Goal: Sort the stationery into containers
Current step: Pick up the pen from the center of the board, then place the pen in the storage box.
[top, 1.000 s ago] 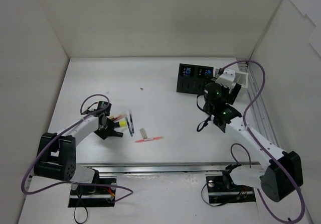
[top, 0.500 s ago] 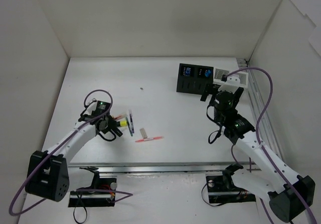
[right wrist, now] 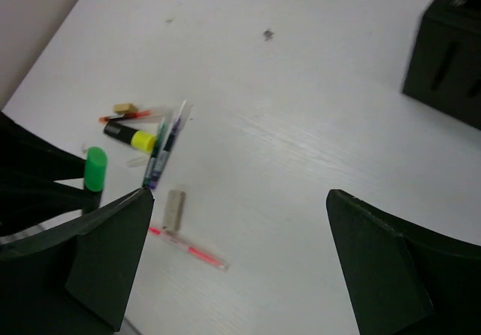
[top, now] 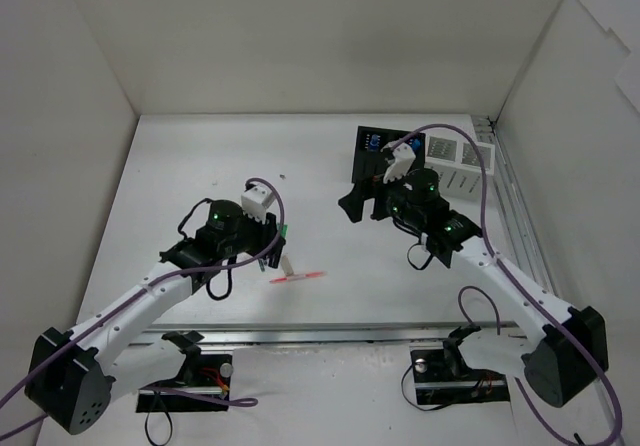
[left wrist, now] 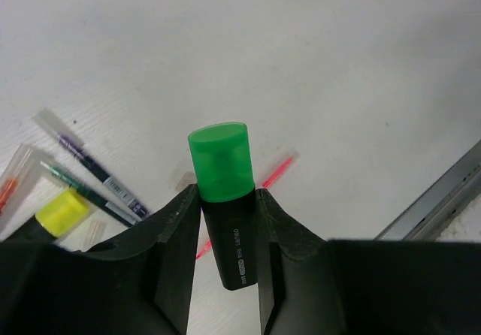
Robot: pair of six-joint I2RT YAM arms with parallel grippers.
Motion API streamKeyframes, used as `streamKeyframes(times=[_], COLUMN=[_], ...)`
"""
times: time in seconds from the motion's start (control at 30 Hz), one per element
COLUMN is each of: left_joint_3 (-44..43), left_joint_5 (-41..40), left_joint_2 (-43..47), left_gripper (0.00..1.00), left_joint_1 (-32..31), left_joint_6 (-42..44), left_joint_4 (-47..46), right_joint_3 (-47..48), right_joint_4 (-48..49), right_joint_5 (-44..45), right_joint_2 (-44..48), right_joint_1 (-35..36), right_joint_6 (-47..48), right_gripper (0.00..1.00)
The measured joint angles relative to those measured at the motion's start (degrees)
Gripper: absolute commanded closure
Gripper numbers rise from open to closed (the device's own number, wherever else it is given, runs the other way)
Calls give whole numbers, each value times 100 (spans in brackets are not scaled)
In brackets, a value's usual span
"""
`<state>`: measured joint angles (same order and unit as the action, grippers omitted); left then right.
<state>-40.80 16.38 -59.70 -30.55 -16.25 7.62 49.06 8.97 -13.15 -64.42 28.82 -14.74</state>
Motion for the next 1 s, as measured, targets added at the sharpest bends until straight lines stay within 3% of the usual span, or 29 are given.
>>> streamKeyframes(times=[0.23, 0.5, 0.57, 0.7, 1.0], left_joint_3=[-398, -551, -616, -680, -811], left_joint_5=[197, 208, 186, 149, -35], left_joint_2=[-354, -595, -634, -684, -859], left_gripper=[100, 100, 100, 100, 100], left_joint_1=[-400, -610, -658, -673, -691], left_joint_6=[841, 1180, 1215, 1268, 1281], left_joint_4=[-203, -227, -234, -240, -221], right_joint_3=[61, 175, 243, 350, 402], right_joint_4=[911, 1554, 1637, 1735, 1912], right_joint_5=[-903, -1027, -1023, -1014, -935], right_joint_2=[-1176, -1808, -1982, -2262, -2356], right_joint_1=[588, 1008, 1064, 1115, 1215], right_joint_6=[-922, -1665, -1753, -1939, -2243], right_gripper=[4, 17, 24, 52, 95])
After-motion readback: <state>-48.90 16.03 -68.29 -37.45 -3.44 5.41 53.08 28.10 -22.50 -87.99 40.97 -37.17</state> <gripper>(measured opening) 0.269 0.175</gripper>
